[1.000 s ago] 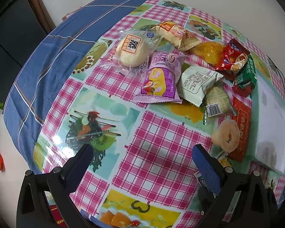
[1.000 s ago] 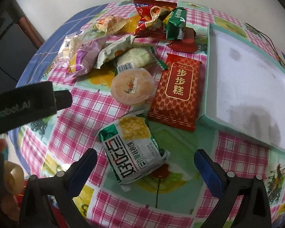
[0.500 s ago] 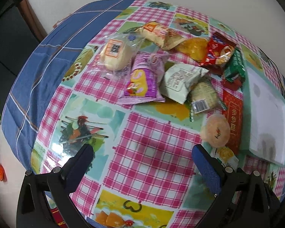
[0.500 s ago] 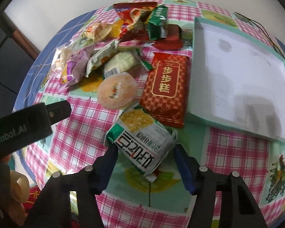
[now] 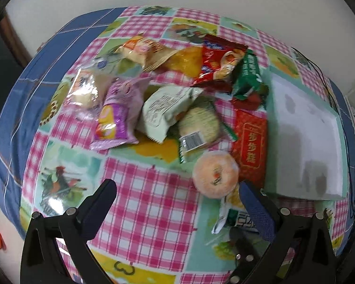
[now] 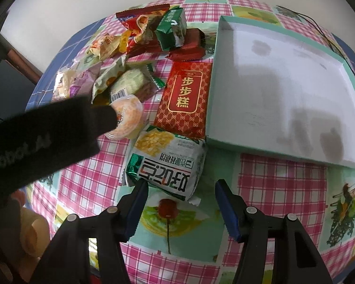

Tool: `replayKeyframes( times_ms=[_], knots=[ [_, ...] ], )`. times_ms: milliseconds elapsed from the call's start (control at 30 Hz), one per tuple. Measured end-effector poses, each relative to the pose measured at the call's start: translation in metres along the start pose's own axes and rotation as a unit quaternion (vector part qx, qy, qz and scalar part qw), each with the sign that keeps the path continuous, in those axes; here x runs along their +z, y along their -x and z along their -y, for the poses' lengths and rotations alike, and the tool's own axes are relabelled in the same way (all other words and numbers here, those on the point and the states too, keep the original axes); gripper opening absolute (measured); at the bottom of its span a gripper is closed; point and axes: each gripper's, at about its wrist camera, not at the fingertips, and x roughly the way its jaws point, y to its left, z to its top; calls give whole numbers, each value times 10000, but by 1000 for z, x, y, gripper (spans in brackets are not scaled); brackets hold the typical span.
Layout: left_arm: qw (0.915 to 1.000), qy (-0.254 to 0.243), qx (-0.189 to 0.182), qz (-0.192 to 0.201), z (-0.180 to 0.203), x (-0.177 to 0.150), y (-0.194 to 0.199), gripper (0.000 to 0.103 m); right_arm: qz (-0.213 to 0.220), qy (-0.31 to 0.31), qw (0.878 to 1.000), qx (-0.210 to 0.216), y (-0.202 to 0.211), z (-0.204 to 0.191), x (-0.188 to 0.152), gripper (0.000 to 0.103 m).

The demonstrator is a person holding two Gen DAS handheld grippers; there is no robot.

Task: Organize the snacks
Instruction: 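Grasp the orange jelly cup with the left tool while the right tool grasps the green cracker pack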

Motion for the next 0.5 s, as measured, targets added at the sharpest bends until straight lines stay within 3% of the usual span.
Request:
replayKeyframes(
  times_ms=[300, 367, 500],
  knots=[
    [9982, -569, -155, -98, 24, 7, -12, 84, 4, -39, 10000, 6, 0, -4, -1, 62],
    [9976, -647, -202, -125, 26, 9, -14, 66, 7, -79, 10000, 39, 1, -2, -1, 62],
    [9966, -700, -350, -241, 27, 6, -17, 51, 14, -79, 10000, 27, 2, -3, -2, 62]
  ],
)
